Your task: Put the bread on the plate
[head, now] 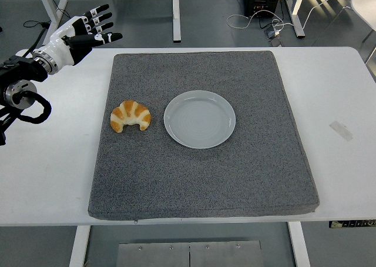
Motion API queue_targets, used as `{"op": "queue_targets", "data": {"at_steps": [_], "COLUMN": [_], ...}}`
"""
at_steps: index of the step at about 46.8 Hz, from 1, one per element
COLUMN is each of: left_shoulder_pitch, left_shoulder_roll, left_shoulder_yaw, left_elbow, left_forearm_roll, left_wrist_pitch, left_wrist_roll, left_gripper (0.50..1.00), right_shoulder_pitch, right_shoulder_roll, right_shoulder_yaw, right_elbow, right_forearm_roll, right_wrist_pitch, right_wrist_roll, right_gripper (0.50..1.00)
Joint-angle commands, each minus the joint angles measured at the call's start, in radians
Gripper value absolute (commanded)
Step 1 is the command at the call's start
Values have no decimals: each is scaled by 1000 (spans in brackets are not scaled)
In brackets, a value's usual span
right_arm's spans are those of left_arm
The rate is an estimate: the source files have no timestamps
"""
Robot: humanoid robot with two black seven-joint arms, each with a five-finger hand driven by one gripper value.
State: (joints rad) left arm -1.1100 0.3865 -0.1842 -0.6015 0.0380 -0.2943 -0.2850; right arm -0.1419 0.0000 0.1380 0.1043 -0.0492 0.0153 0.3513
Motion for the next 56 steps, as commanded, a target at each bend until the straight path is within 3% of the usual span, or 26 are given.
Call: {"op": "queue_targets", "data": {"at_steps": [1,17,36,47,56], "left_shoulder_pitch": [-2,-36,-117,-110,-50], "left_shoulder_roll": [2,15,213,296,310], "left_shoulder_yaw": [-3,-8,5,5,6], "left_elbow": [0,-40,-326,-348,-353], "left_forearm_roll": [95,427,704,928,1020], "left_wrist_pitch": [1,3,11,18,43], "left_wrist_roll": [-3,-71,-65,-68,-68], "left_gripper": [1000,1000,1000,1000,1000], "right_shoulder_pitch": [1,1,1,-1,1], "right_shoulder_roll": [0,0,0,0,0], "right_shoulder_yaw": [0,0,0,0,0], "right_elbow": [0,-2,0,-2,0], "right_forearm_roll": [0,0,0,0,0], "right_wrist_pitch": [0,0,0,0,0], "right_wrist_roll": [0,0,0,0,0], "right_gripper": [1000,1000,1000,1000,1000]}}
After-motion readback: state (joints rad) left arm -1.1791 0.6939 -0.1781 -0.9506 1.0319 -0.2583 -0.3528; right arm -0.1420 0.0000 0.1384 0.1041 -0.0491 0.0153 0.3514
